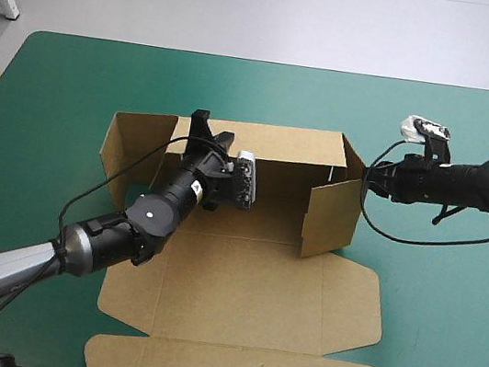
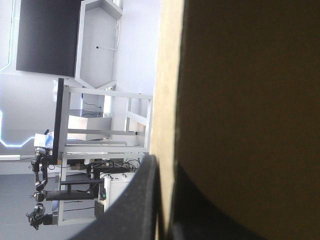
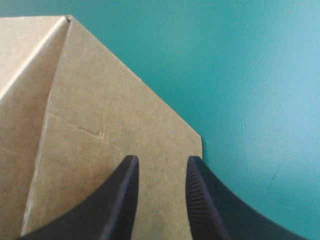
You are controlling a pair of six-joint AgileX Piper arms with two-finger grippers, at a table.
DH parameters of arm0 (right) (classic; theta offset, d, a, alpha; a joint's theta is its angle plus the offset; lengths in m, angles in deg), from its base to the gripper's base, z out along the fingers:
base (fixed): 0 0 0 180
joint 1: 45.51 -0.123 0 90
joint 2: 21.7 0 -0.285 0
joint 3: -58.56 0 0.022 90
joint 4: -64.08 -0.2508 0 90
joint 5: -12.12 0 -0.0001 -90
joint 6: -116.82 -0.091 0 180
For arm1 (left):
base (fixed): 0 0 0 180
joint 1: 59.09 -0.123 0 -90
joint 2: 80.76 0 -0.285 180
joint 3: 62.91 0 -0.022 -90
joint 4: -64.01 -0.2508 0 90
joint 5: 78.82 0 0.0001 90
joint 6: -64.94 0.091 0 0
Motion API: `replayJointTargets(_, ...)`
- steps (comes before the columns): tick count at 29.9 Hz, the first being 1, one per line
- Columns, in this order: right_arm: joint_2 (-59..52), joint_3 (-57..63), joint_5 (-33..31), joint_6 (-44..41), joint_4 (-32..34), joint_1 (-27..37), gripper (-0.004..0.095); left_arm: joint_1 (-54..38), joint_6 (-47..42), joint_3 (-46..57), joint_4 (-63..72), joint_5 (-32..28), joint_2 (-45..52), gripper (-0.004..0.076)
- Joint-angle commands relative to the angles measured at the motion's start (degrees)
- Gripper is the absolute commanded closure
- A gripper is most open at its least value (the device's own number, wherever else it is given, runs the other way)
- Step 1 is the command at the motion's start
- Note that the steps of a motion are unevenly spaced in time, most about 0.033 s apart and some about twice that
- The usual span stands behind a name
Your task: Fold the box
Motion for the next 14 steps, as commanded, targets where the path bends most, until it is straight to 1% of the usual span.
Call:
replayJointTargets(1,-3.3,-0.98,0.74,2.59,-3.62,0.53,0.0611,0.12,-0.68,-1.69,-1.89,2.61,1.58,0.0734)
replayJointTargets(4,-4.31,-0.98,0.32,4.39,-3.62,0.53,0.0611,0.12,-0.68,-1.69,-1.89,2.98,1.58,0.0734)
replayJointTargets(8,-6.08,-0.32,0.47,6.82,-5.77,0.53,0.0611,0.12,-0.68,-1.69,-1.89,2.87,1.58,0.0734)
replayJointTargets(11,-7.49,3.11,1.99,10.13,-8.29,0.53,0.0611,0.12,-0.68,-1.69,-1.89,2.87,1.58,0.0734)
replayJointTargets(14,-7.92,6.36,3.25,13.67,-12.71,0.53,0.0611,0.12,-0.68,-1.69,-1.89,2.64,1.58,0.0734)
